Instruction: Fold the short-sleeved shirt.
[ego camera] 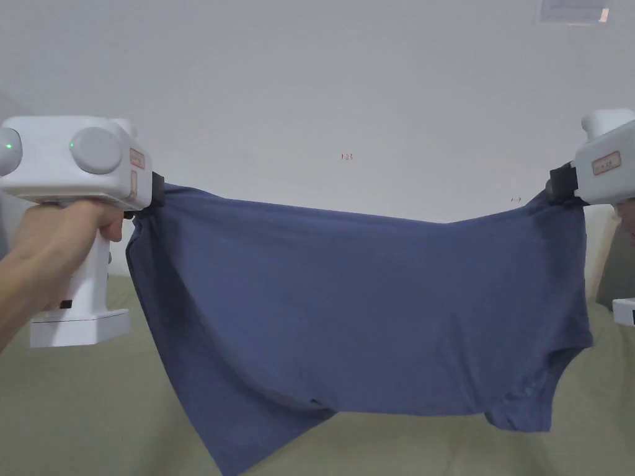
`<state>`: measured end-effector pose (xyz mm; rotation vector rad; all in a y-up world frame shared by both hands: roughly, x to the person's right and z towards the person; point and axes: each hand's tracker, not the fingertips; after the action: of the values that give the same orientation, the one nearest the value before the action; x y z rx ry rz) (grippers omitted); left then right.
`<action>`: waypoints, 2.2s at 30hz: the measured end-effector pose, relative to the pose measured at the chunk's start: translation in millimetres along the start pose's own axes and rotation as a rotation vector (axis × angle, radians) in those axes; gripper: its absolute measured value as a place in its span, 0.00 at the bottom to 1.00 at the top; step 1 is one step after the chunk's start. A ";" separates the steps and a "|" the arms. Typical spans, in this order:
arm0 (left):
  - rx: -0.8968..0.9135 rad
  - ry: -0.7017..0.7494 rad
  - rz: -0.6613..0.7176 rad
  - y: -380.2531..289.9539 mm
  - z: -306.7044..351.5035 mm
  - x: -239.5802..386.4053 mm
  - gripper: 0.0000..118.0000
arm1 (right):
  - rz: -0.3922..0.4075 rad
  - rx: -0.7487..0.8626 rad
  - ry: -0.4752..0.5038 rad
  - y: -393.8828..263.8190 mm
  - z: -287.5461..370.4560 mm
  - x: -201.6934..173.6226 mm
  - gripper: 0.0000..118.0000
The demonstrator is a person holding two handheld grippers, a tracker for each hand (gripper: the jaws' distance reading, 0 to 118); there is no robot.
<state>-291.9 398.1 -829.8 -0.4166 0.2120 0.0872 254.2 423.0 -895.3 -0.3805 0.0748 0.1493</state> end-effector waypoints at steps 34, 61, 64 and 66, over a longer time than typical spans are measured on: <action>-0.345 0.042 -0.071 -234.1 -275.1 27.8 0.03 | 0.010 -0.376 0.055 -207.3 -299.7 -41.4 0.04; -0.492 -0.015 0.043 -398.0 -14.5 -59.5 0.03 | -0.115 -0.530 0.181 -402.8 3.0 -31.4 0.04; -0.495 -0.016 0.041 -409.8 3.5 -60.7 0.03 | -0.143 -0.551 0.194 -416.8 20.0 -34.5 0.04; -0.515 -0.014 0.056 -418.7 5.2 -63.1 0.03 | -0.144 -0.567 0.191 -430.1 22.4 -37.9 0.05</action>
<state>-299.2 16.2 -647.0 -0.9230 0.1858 0.2013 286.2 31.8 -714.2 -0.9634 0.1946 -0.0125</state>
